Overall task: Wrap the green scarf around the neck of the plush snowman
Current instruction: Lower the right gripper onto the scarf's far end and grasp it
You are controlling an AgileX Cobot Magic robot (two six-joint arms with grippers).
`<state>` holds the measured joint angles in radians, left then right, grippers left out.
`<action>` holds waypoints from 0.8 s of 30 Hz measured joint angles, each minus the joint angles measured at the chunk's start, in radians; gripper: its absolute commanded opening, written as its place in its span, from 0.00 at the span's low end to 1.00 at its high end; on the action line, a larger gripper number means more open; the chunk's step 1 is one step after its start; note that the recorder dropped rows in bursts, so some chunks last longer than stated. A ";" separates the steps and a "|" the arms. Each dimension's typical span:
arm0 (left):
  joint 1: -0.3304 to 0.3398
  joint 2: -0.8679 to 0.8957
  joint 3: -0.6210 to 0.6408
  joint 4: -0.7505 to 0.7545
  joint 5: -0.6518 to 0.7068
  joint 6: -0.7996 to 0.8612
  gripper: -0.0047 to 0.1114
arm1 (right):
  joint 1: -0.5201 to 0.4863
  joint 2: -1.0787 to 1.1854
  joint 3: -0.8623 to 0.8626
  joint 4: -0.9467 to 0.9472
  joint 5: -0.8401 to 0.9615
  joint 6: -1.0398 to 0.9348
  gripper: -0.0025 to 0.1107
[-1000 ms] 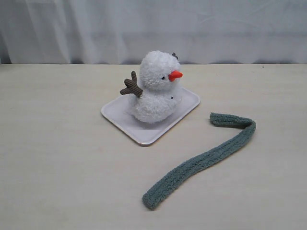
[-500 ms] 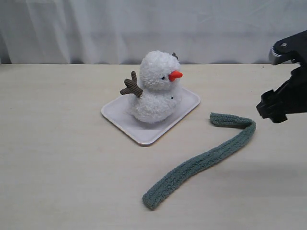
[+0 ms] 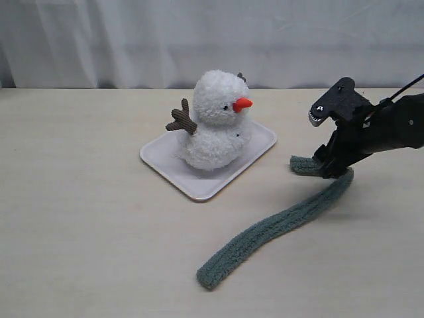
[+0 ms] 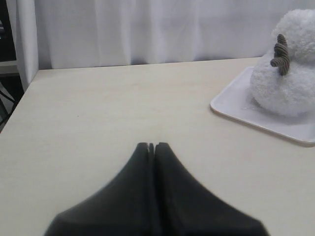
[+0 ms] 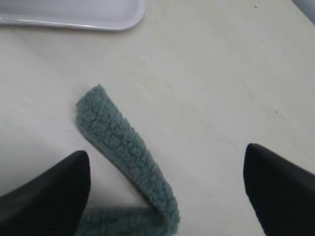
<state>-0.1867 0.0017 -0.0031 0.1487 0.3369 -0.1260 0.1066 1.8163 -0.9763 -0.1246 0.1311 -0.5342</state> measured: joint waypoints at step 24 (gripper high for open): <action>0.000 0.000 0.000 0.000 0.000 0.000 0.04 | 0.000 0.225 -0.124 0.008 0.037 -0.216 0.26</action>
<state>-0.1867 0.0017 -0.0031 0.1487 0.3369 -0.1260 0.1066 2.0413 -1.1000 -0.1165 0.1680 -0.7502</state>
